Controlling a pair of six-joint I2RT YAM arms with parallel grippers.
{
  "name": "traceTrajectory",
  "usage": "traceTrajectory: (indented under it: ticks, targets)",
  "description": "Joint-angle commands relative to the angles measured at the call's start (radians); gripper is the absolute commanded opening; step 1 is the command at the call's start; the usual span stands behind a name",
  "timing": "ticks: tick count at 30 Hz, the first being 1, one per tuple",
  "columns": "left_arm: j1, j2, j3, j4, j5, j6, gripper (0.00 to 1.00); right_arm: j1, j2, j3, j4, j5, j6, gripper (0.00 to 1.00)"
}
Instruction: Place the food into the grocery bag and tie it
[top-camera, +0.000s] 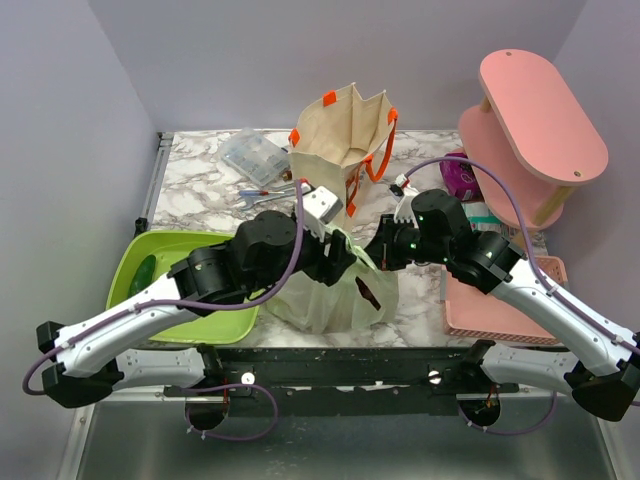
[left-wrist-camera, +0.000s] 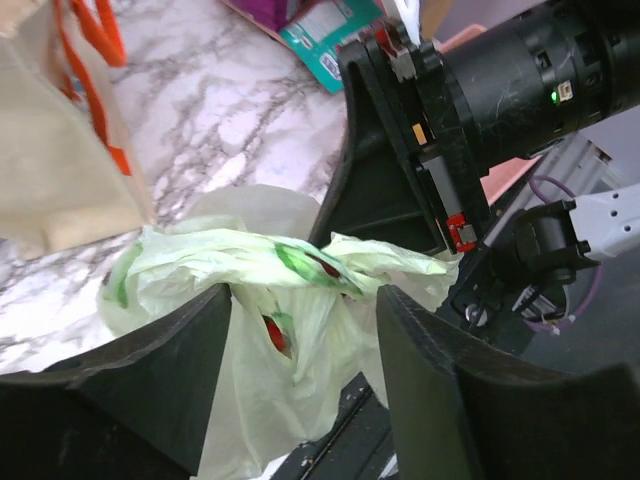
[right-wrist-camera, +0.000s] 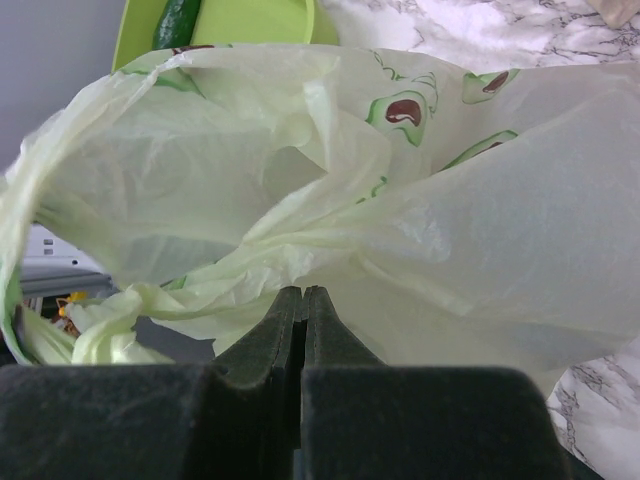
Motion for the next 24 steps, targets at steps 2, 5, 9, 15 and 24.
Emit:
traceTrajectory:
  ticks: [2,5,9,15,24]
  targets:
    - [-0.006,-0.099,0.069,-0.115,-0.054,0.067,0.63,0.000,-0.004,-0.001,-0.003,-0.014,-0.009,0.01]
    - [-0.007,-0.121,0.051,-0.105,0.043,0.092,0.62,0.000,0.001,-0.001,0.003,-0.018,-0.009,0.01]
    - [-0.006,-0.104,0.031,-0.113,0.128,0.115,0.60,0.001,0.003,-0.001,0.005,-0.023,-0.004,0.01]
    - [-0.006,-0.081,-0.013,-0.076,0.186,0.142,0.58,0.001,0.003,0.000,0.001,-0.023,-0.001,0.01]
    - [-0.006,-0.140,-0.133,0.061,0.211,0.264,0.57,0.000,0.006,0.000,0.001,-0.026,0.002,0.01]
